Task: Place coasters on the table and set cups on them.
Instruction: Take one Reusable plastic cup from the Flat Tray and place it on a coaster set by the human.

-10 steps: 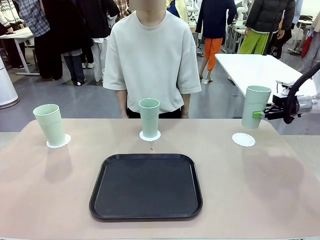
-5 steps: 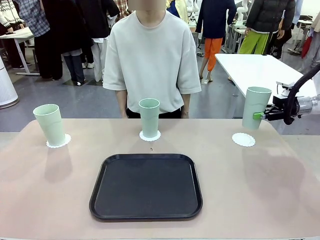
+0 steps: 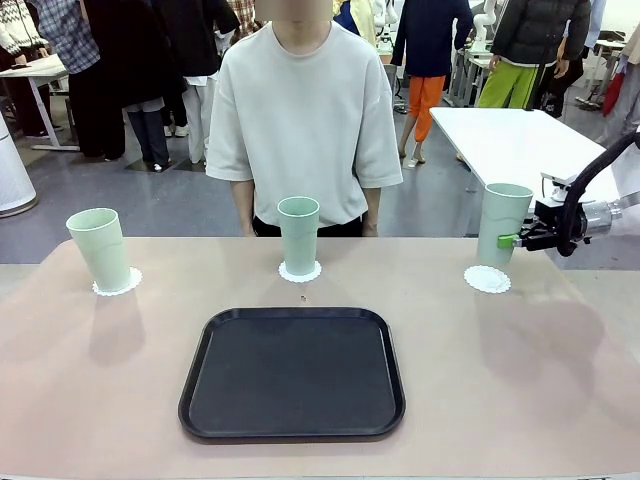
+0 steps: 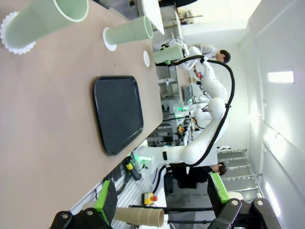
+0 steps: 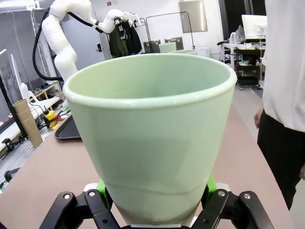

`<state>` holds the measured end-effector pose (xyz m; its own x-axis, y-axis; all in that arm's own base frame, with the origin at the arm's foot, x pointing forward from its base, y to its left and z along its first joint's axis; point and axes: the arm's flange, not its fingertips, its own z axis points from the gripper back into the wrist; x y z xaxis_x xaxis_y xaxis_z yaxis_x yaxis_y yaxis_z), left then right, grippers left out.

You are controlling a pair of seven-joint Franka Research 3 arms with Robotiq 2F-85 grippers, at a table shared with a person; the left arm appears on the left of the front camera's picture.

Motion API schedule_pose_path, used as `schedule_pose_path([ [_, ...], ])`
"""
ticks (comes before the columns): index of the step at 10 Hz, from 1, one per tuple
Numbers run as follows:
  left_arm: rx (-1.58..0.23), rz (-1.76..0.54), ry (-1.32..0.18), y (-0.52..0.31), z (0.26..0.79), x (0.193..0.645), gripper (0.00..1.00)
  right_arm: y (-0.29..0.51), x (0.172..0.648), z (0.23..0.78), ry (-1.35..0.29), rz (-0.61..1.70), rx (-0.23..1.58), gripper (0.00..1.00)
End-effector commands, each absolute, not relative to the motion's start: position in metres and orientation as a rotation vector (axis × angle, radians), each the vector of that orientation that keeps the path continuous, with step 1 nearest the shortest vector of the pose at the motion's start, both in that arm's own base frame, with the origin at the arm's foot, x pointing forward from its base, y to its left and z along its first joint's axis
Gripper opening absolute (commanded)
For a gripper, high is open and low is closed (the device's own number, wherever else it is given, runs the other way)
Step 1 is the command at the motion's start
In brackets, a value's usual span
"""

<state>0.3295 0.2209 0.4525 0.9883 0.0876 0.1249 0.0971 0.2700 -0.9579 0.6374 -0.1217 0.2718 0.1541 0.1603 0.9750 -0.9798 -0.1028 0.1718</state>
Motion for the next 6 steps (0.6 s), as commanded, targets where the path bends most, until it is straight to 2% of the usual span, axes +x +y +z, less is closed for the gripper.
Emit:
schedule_pose_path([
  [1, -1.308, -0.011, -0.172, 0.221, 0.455, 0.328, 1.0, -0.127, 0.642, 0.268, -0.912, 1.285, 1.229, 0.82],
  [6, -1.308, -0.011, -0.172, 0.221, 0.455, 0.328, 1.0, -0.133, 0.643, 0.25, -0.905, 1.324, 1.235, 0.82],
])
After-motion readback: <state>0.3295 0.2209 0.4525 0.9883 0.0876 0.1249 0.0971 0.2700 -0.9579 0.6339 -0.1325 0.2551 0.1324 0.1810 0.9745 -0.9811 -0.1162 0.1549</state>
